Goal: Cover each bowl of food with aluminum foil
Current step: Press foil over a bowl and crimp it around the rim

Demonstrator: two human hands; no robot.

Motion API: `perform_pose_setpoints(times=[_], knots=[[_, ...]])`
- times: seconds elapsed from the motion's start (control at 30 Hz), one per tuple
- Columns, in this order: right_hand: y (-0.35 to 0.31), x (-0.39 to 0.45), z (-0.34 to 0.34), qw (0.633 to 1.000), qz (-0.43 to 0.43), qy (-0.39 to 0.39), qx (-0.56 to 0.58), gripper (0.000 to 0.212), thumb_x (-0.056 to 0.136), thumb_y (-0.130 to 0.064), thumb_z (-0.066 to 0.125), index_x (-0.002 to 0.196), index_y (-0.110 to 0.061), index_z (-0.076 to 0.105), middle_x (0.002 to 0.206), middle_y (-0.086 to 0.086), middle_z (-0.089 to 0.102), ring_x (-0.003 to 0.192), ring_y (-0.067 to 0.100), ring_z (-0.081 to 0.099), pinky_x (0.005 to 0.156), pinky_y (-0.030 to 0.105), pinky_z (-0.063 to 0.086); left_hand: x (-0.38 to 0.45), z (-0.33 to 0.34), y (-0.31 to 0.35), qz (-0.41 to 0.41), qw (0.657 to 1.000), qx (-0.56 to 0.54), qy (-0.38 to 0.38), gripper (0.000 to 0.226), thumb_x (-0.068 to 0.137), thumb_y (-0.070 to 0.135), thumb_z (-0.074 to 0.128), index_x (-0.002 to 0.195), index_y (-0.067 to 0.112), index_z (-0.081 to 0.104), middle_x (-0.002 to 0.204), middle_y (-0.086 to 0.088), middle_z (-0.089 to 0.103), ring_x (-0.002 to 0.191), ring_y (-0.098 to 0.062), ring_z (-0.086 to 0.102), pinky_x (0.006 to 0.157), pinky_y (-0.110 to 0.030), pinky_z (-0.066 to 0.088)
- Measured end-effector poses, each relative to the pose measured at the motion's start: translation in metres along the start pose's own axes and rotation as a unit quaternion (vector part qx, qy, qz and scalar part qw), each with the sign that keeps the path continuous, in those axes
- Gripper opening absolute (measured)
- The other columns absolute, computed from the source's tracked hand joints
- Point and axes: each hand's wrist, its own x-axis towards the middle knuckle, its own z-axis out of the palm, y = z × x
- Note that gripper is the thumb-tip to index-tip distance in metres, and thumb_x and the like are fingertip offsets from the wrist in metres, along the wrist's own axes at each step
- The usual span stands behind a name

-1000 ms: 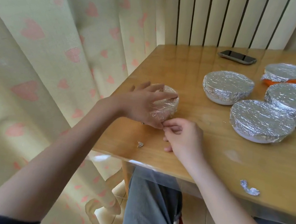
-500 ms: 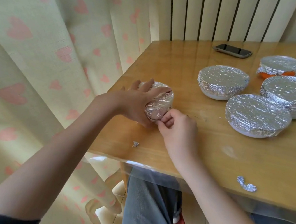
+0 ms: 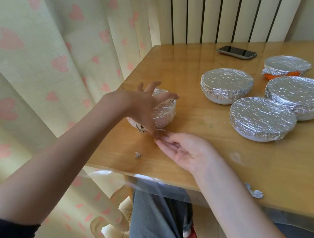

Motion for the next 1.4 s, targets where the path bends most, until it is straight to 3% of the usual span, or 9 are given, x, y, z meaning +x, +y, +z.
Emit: perform_pose_setpoints(times=[0.13, 0.3, 0.47, 0.6, 0.77, 0.87, 1.1, 1.2, 1.4], knots=[[0.001, -0.002, 0.001, 0.998, 0.003, -0.025, 0.057, 0.029, 0.087, 0.024, 0.037, 0.107, 0.011, 0.053, 0.124, 0.027, 0.055, 0.117, 0.032, 0.056, 0.090, 0.037, 0.049, 0.005, 0.003, 0.000, 0.048, 0.997, -0.044, 0.028, 0.099, 0.063, 0.036, 0.080, 0.136, 0.052, 0.015, 0.152, 0.007, 0.011, 0.141, -0.030, 0.017, 0.094, -0.047, 0.042], [0.017, 0.002, -0.001, 0.992, -0.126, -0.020, -0.021, 0.039, 0.088, 0.019, 0.042, 0.122, 0.005, 0.054, 0.099, 0.008, 0.064, 0.098, 0.016, 0.064, 0.091, 0.023, 0.050, 0.002, 0.004, -0.019, 0.051, 0.983, -0.169, 0.054, 0.099, 0.051, 0.047, 0.078, 0.130, 0.053, 0.020, 0.143, 0.011, 0.023, 0.130, -0.024, 0.032, 0.102, -0.050, 0.042], [0.029, 0.012, 0.012, 0.964, -0.231, 0.006, -0.131, 0.030, 0.087, 0.007, 0.055, 0.103, -0.018, 0.063, 0.100, -0.001, 0.068, 0.099, 0.011, 0.064, 0.098, 0.030, 0.049, -0.004, 0.006, -0.030, 0.041, 0.967, -0.247, 0.058, 0.105, 0.041, 0.058, 0.073, 0.132, 0.050, 0.019, 0.143, 0.007, 0.023, 0.128, -0.024, 0.037, 0.104, -0.042, 0.042], [0.034, 0.019, 0.018, 0.958, -0.258, 0.026, -0.122, 0.029, 0.087, 0.005, 0.056, 0.092, -0.023, 0.062, 0.097, -0.002, 0.068, 0.094, 0.009, 0.065, 0.096, 0.030, 0.050, -0.005, 0.005, -0.031, 0.033, 0.966, -0.252, 0.054, 0.109, 0.038, 0.062, 0.071, 0.132, 0.050, 0.017, 0.139, 0.007, 0.022, 0.127, -0.024, 0.036, 0.105, -0.041, 0.039], [0.036, 0.020, 0.020, 0.940, -0.306, 0.026, -0.146, 0.029, 0.087, 0.005, 0.056, 0.106, -0.016, 0.062, 0.102, -0.003, 0.069, 0.089, 0.000, 0.064, 0.078, 0.011, 0.048, -0.005, 0.004, -0.037, 0.047, 0.962, -0.264, 0.041, 0.118, 0.038, 0.063, 0.074, 0.137, 0.056, 0.011, 0.140, 0.004, 0.020, 0.135, -0.020, 0.025, 0.106, -0.033, 0.029], [0.039, 0.022, 0.019, 0.933, -0.328, 0.024, -0.146, 0.032, 0.088, 0.007, 0.054, 0.112, -0.012, 0.063, 0.102, -0.003, 0.068, 0.089, -0.002, 0.064, 0.077, 0.009, 0.048, -0.006, 0.002, -0.044, 0.061, 0.968, -0.241, 0.013, 0.134, 0.033, 0.062, 0.082, 0.140, 0.063, 0.002, 0.149, 0.005, 0.015, 0.140, -0.011, 0.015, 0.111, -0.033, 0.023], [0.042, 0.027, 0.020, 0.935, -0.327, 0.039, -0.135, 0.033, 0.085, 0.003, 0.063, 0.116, -0.009, 0.063, 0.096, -0.007, 0.066, 0.085, -0.003, 0.062, 0.072, 0.008, 0.048, -0.007, 0.000, -0.046, 0.049, 0.977, -0.207, 0.003, 0.122, 0.042, 0.040, 0.086, 0.133, 0.062, 0.007, 0.141, 0.007, 0.018, 0.130, -0.025, 0.035, 0.104, -0.042, 0.044], [0.040, 0.032, 0.020, 0.936, -0.320, 0.071, -0.128, 0.028, 0.081, -0.004, 0.071, 0.105, -0.017, 0.064, 0.089, -0.007, 0.064, 0.080, 0.001, 0.060, 0.067, 0.009, 0.047, -0.007, 0.000, -0.042, 0.037, 0.981, -0.190, 0.004, 0.120, 0.040, 0.045, 0.083, 0.131, 0.064, 0.007, 0.141, 0.009, 0.016, 0.127, -0.029, 0.038, 0.101, -0.046, 0.046], [0.037, 0.035, 0.023, 0.946, -0.306, 0.063, -0.084, 0.022, 0.080, 0.000, 0.072, 0.097, -0.011, 0.062, 0.084, -0.004, 0.064, 0.069, -0.003, 0.058, 0.063, 0.007, 0.046, -0.006, 0.000, -0.039, 0.033, 0.984, -0.173, 0.003, 0.119, 0.042, 0.043, 0.082, 0.131, 0.063, 0.006, 0.143, 0.008, 0.014, 0.126, -0.031, 0.039, 0.102, -0.048, 0.045]])
